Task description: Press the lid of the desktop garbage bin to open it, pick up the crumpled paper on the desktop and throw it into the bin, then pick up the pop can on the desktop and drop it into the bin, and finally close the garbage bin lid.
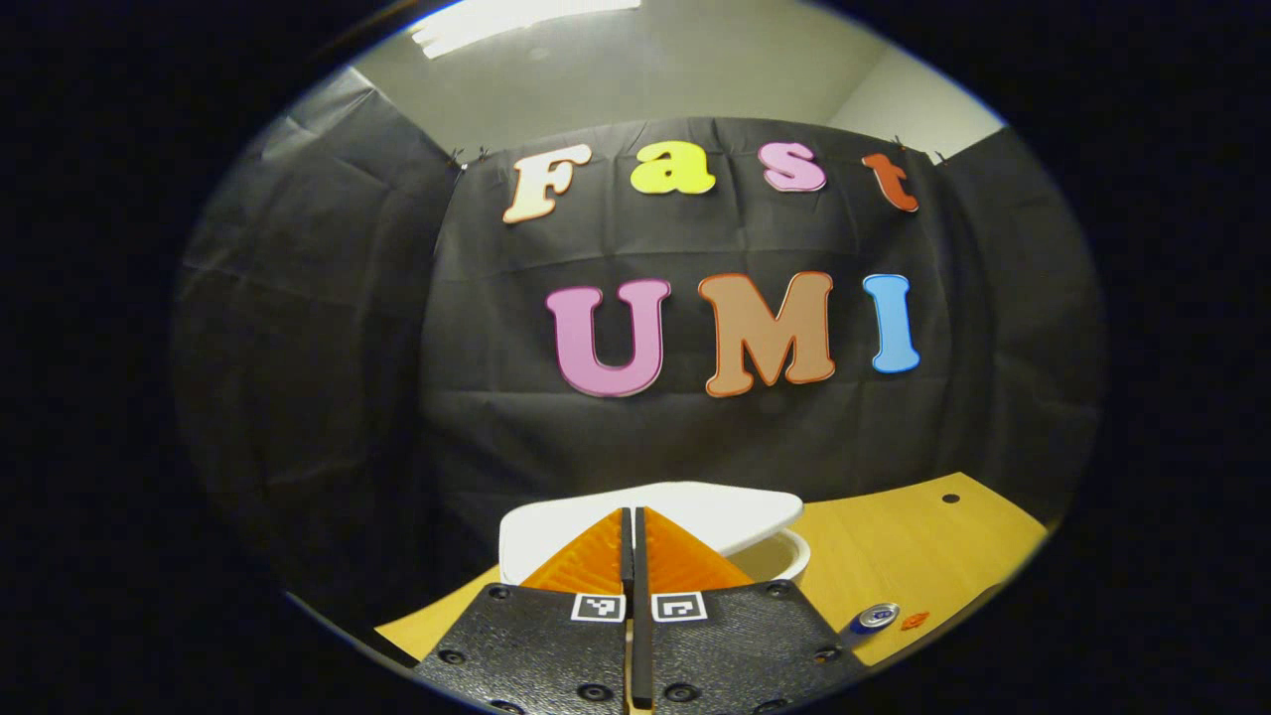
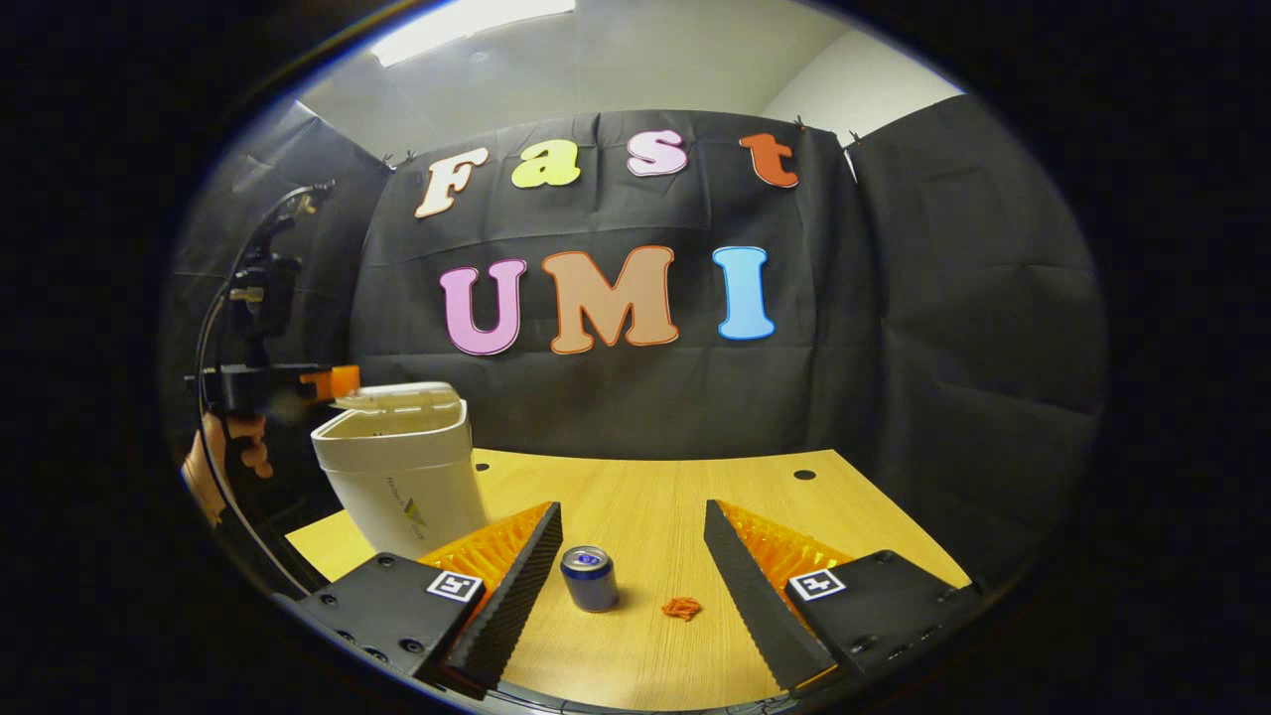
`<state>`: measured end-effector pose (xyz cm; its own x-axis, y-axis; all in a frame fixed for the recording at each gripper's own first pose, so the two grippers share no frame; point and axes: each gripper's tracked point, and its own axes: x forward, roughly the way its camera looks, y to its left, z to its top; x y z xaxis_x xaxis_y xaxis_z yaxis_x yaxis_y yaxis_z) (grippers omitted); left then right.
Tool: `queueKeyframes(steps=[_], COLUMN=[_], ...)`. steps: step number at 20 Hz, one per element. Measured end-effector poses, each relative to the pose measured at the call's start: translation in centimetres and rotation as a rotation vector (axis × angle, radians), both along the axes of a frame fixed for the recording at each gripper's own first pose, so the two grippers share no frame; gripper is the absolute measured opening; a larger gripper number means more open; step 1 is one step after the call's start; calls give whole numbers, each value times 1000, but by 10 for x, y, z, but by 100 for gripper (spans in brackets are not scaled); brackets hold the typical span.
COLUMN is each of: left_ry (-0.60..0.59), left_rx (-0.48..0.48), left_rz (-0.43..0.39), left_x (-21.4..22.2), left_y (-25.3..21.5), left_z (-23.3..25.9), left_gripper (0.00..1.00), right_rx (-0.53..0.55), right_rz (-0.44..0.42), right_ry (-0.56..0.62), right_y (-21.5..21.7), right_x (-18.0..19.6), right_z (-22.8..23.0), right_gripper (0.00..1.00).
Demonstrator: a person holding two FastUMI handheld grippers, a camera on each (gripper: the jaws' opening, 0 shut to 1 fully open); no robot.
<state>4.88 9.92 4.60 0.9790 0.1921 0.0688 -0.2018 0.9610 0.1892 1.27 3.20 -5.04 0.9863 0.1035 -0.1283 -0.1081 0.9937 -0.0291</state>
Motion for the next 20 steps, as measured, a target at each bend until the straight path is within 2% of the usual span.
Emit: queueKeyframes(steps=[2,7,16,17,20], left_ry=[-26,-54,-49,-51,-60], left_rx=[27,-97,-85,-73,-44], left_rz=[-19,-78,-38,-36,-19], left_x=[-5,-20,-57,-60,-69], left_y=[-8,-32,-35,-35,-27], left_z=[15,34,16,17,19], left_gripper=[0,0,0,5,76], right_rx=[4,5,0,-3,-15], right_rz=[-2,-13,-15,-8,17], right_ry=[4,3,66,83,146], right_y=[-1,-12,-39,-42,-46], right_x=[0,-1,16,21,37], right_z=[-1,-3,-38,-46,-71], right_gripper=[96,96,96,96,96])
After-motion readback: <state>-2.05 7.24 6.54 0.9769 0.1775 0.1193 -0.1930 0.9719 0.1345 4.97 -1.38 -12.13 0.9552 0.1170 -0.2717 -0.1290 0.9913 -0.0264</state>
